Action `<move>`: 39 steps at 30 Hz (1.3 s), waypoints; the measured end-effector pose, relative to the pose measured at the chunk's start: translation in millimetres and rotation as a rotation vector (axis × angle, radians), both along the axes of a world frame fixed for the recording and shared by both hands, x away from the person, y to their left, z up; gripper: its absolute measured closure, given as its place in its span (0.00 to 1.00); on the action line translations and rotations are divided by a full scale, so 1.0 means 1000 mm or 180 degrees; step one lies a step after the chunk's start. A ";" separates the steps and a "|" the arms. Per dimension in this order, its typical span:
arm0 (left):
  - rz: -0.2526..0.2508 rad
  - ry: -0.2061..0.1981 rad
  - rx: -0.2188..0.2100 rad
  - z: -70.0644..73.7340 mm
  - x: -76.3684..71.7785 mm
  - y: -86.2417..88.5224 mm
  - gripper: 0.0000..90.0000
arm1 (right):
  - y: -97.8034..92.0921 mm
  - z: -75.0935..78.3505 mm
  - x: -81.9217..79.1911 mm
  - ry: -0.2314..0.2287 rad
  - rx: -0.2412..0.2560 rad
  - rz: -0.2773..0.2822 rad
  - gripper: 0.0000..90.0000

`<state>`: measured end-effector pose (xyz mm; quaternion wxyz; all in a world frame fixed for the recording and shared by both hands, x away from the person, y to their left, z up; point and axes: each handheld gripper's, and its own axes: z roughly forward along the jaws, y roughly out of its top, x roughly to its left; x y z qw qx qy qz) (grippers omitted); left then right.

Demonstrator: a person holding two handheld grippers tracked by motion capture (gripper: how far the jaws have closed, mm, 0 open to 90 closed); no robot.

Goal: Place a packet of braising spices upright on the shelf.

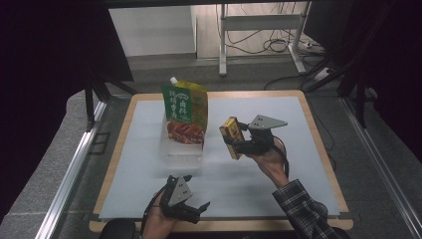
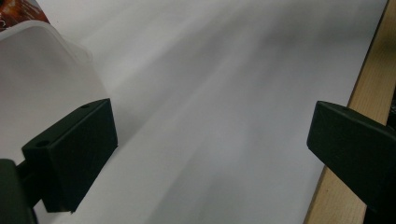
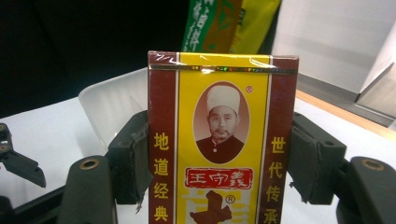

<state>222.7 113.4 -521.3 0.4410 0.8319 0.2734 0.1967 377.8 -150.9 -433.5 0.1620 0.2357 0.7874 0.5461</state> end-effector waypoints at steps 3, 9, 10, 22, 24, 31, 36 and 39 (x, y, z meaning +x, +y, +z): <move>0.0007 0.0000 -0.0008 0.001 0.000 0.001 0.02 | 0.008 0.000 0.000 -0.0044 -0.0006 0.0063 0.36; 0.0009 -0.0004 -0.0031 0.001 -0.001 0.001 0.02 | 0.025 0.000 0.002 -0.0059 0.0061 0.0198 0.36; 0.0008 -0.0003 -0.0035 0.001 -0.002 0.001 0.02 | 0.029 -0.001 0.002 -0.0069 0.0070 0.0226 0.36; -0.0069 0.0031 -0.0019 0.000 -0.006 -0.006 0.02 | 0.068 0.000 0.008 -0.0083 0.0182 0.0487 0.36; -0.0086 0.0021 0.0013 -0.001 -0.008 -0.006 0.02 | 0.074 0.001 0.009 -0.0093 0.0201 0.0530 0.36; -0.0079 0.0035 -0.0027 0.000 -0.008 -0.005 0.02 | 0.098 0.001 0.012 -0.0109 0.0249 0.0621 0.36; -0.0090 0.0033 -0.0017 -0.001 -0.008 -0.005 0.02 | 0.113 -0.004 0.017 -0.0130 0.0243 0.0643 0.36; -0.0091 0.0033 -0.0018 -0.001 -0.008 -0.005 0.02 | 0.119 -0.007 0.021 -0.0114 0.0264 0.0656 0.36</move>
